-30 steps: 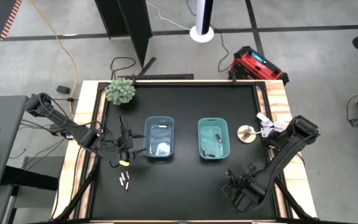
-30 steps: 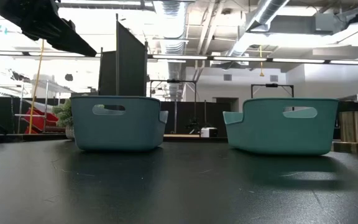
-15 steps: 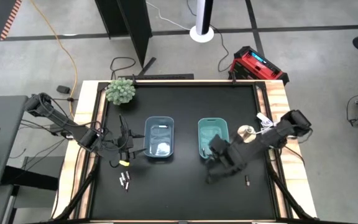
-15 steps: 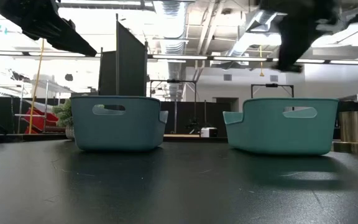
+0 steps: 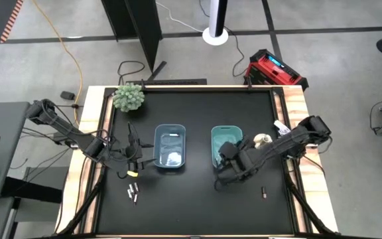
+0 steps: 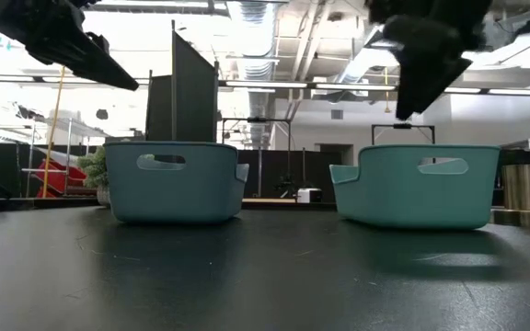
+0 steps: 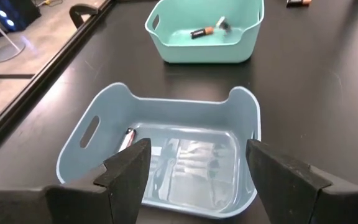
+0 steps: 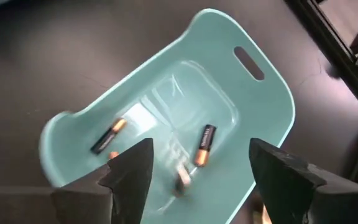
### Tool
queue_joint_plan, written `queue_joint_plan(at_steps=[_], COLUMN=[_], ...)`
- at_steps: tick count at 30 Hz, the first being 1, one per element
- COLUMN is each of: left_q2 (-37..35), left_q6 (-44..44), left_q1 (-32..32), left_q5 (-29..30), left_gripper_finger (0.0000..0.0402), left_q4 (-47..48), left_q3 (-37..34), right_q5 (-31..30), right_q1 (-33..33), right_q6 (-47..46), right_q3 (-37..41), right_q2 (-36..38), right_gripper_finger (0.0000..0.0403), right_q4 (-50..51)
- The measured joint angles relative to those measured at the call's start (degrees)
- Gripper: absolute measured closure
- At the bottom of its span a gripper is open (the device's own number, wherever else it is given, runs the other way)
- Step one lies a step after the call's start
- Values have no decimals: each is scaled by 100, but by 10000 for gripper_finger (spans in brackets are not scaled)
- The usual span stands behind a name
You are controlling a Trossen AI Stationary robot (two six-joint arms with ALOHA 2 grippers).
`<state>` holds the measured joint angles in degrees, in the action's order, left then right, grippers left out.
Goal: Sort batteries
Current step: Put the big black battery into the green bin
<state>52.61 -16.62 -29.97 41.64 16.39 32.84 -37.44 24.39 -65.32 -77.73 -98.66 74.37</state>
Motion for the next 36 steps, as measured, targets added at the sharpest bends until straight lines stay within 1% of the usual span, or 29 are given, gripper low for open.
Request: queue_joint_plan(at_steps=[4,7,10,14,17,21,24,26,28,31,34,36], left_q2=[-1,-1,-1,-1,-1,0,-1,-1,-1,-1,-1,-1], left_q6=[-110,-176,-209,-213,-221,-227,-227,-223,-221,-223,-223,-223], left_q1=[1,-1,-1,0,1,0,0,-1,-1,0,1,-1], left_q5=[-115,-239,-239,-239,-237,-237,-236,-235,-233,-228,-226,-220], left_gripper_finger=[141,141,141,141,141,141,141,141,141,141,141,141], left_q4=[160,233,230,230,229,227,226,226,224,222,217,215], left_q3=[0,0,0,0,0,-2,-2,-2,-2,-2,-2,-2], right_q5=[-315,-327,-329,-240,17,519,998,1266,1513,1777,2029,2304], right_q1=[469,865,1354,2014,2431,2927,3196,3344,3440,3490,3413,3339], right_q6=[-422,-853,-1397,-2432,-3267,-4271,-5003,-5427,-5662,-5735,-5773,-5787], right_q3=[0,-1,-1,-2,-2,12,250,534,856,1303,1642,1780], right_q2=[23,23,23,23,23,3,3,3,1,-6,-6,-7], right_gripper_finger=[123,123,123,123,123,123,123,123,123,123,123,123], right_q4=[46,131,219,517,705,852,776,551,98,-707,-1073,-1088])
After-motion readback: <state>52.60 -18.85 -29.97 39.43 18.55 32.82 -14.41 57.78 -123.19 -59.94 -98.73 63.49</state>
